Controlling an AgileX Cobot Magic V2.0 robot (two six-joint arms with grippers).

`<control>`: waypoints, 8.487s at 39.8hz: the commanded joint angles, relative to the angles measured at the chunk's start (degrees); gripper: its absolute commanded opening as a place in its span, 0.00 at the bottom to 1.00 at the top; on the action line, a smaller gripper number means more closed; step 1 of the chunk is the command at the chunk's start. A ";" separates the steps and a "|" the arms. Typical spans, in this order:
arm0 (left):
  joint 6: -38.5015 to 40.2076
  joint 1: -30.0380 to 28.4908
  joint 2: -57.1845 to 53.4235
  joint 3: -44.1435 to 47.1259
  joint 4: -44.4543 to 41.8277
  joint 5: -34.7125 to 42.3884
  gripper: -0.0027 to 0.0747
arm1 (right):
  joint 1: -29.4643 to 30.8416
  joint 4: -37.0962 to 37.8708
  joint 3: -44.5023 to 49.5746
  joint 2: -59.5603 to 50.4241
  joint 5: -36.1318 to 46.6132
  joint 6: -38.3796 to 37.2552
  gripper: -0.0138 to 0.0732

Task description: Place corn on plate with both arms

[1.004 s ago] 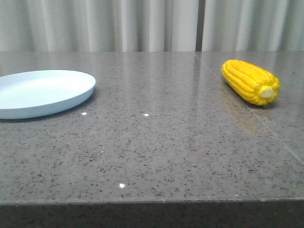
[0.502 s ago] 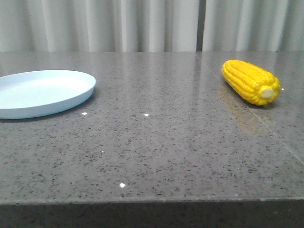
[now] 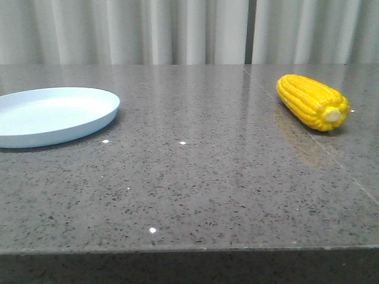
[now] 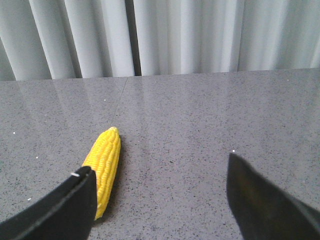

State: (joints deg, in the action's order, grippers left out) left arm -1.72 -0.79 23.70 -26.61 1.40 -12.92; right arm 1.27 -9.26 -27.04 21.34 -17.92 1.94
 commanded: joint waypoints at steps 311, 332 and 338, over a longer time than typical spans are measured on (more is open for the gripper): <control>0.27 7.09 -9.49 5.55 0.79 4.26 0.01 | -37.55 17.97 -65.36 78.38 -31.58 -40.84 0.31; 0.27 7.09 -9.49 5.55 0.79 4.26 0.01 | -38.75 17.44 -65.26 83.04 -30.13 -42.79 0.68; 0.27 7.09 -9.49 5.55 0.79 4.26 0.01 | -38.75 18.59 -65.26 81.68 -29.90 -42.79 0.89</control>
State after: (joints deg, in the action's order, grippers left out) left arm -1.95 6.51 13.72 -19.65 2.23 -13.41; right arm -37.55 7.06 -90.54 107.44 -50.18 -40.61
